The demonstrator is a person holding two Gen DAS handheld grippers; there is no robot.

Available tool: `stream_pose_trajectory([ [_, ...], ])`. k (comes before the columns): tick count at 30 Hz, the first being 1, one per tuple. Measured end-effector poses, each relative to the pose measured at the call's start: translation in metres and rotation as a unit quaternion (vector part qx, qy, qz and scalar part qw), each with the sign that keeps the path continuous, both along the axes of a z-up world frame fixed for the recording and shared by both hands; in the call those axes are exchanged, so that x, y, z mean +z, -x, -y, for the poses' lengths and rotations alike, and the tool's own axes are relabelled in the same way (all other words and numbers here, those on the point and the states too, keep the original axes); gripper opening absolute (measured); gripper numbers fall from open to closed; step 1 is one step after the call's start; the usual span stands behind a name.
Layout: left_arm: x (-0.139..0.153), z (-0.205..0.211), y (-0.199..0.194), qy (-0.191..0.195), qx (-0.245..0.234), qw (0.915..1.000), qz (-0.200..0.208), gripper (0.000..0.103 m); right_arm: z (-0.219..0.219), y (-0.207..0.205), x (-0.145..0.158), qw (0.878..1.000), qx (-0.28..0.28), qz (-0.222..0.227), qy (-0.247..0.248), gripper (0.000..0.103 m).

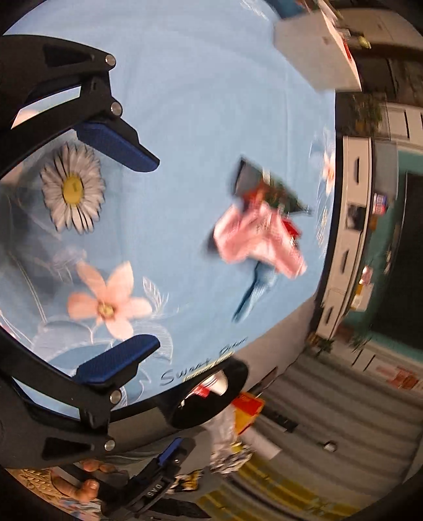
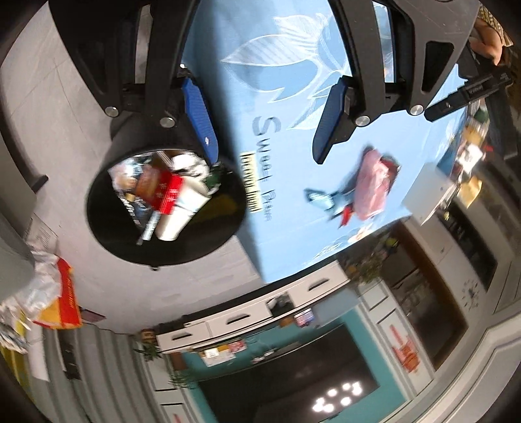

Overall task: Collect trash
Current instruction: 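Move both open tools back over the trash on the table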

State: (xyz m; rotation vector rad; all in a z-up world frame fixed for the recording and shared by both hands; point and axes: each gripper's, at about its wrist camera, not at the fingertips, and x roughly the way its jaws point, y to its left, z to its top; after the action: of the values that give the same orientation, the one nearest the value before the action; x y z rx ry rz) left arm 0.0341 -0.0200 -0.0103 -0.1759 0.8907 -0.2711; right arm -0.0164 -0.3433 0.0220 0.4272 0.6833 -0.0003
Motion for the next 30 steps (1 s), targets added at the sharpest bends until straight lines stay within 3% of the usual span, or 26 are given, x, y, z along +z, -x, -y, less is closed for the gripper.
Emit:
stream_pose_trajectory([
  [16, -0.011, -0.08, 0.028, 0.034, 0.069, 0.997, -0.006, 0.1, -0.12, -0.045, -0.014, 0.99, 0.13, -0.052, 0.028, 0.066],
  [30, -0.029, -0.106, 0.0, 0.046, 0.089, 0.9949, -0.007, 0.1, -0.151, -0.097, -0.033, 0.985, 0.151, -0.08, 0.019, 0.07],
])
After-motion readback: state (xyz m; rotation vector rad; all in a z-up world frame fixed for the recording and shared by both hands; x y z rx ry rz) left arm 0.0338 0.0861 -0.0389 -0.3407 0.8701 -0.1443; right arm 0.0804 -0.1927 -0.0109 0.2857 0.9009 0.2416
